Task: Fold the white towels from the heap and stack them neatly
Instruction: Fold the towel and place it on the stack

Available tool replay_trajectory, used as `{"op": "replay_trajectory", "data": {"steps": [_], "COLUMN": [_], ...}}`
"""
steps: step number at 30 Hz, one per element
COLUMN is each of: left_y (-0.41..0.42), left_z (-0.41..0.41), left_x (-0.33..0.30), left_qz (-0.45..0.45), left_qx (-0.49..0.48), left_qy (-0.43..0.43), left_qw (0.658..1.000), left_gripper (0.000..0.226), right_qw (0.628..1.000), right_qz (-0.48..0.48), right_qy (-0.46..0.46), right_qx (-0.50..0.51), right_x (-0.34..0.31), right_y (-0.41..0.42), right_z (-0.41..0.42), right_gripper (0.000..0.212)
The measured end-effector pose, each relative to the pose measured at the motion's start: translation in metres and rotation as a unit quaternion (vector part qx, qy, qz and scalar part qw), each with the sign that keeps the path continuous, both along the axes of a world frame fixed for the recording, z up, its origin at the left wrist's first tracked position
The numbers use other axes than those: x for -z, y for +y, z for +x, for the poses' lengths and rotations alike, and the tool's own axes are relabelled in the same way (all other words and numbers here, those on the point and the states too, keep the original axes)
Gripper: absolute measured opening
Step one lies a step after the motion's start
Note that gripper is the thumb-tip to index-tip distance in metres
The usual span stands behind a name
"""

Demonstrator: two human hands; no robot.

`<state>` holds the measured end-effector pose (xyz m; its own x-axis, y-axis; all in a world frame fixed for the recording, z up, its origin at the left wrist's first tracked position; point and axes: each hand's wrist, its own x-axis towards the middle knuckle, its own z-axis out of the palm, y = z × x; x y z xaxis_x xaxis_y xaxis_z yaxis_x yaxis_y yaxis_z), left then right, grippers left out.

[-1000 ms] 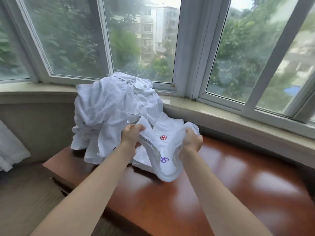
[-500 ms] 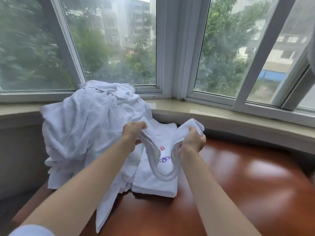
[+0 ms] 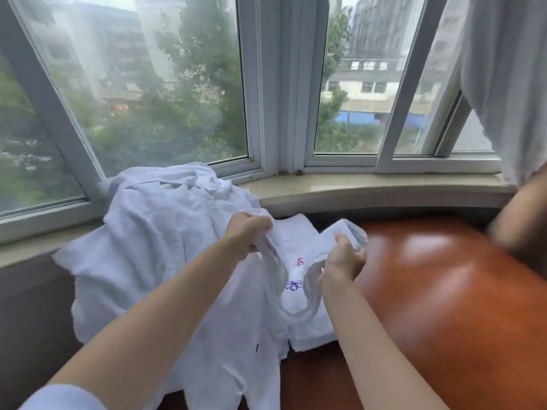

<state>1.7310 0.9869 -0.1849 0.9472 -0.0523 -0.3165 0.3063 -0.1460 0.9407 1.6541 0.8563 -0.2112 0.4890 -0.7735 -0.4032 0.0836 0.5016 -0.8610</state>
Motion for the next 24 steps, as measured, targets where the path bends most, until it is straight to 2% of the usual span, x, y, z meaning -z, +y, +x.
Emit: {"op": "replay_trajectory", "data": {"steps": [3, 5, 9, 12, 14, 17, 19, 22, 24], "left_y": [0.009, 0.008, -0.003, -0.014, -0.026, -0.043, -0.052, -0.061, -0.067], "left_z": [0.003, 0.009, 0.029, 0.055, 0.074, 0.105, 0.13, 0.166, 0.186], "left_x": [-0.011, -0.014, -0.024, -0.036, -0.046, -0.061, -0.067, -0.07, -0.063], "left_qz": [0.033, 0.075, 0.148, 0.195, 0.263, 0.337, 0.333, 0.311, 0.349], "left_qx": [0.084, 0.131, 0.207, 0.235, 0.254, 0.258, 0.244, 0.193, 0.164], "left_qy": [-0.006, -0.009, -0.015, -0.018, -0.033, -0.083, -0.132, -0.225, -0.266], "left_qw": [0.996, 0.989, 0.967, 0.952, 0.93, 0.901, 0.901, 0.903, 0.884], "left_gripper": [0.007, 0.016, 0.01, 0.019, 0.025, 0.02, 0.02, 0.031, 0.034], "right_qw": [0.999, 0.998, 0.995, 0.996, 0.995, 0.994, 0.994, 0.991, 0.989], "right_qz": [-0.012, -0.019, -0.025, -0.017, -0.003, 0.009, 0.012, -0.003, -0.019], "right_qy": [0.001, 0.001, -0.006, -0.008, -0.017, -0.041, -0.061, -0.093, -0.088], "right_qx": [0.039, 0.066, 0.097, 0.088, 0.094, 0.097, 0.094, 0.099, 0.119], "right_x": [0.003, 0.002, 0.001, 0.002, 0.001, -0.005, -0.009, -0.011, -0.001], "right_y": [0.02, 0.024, 0.022, 0.012, 0.0, -0.015, -0.022, -0.028, -0.029], "right_z": [-0.02, -0.028, -0.016, 0.002, 0.012, 0.023, 0.032, 0.041, 0.042], "right_gripper": [0.018, 0.018, 0.018, 0.012, 0.012, 0.013, 0.015, 0.016, 0.017]}}
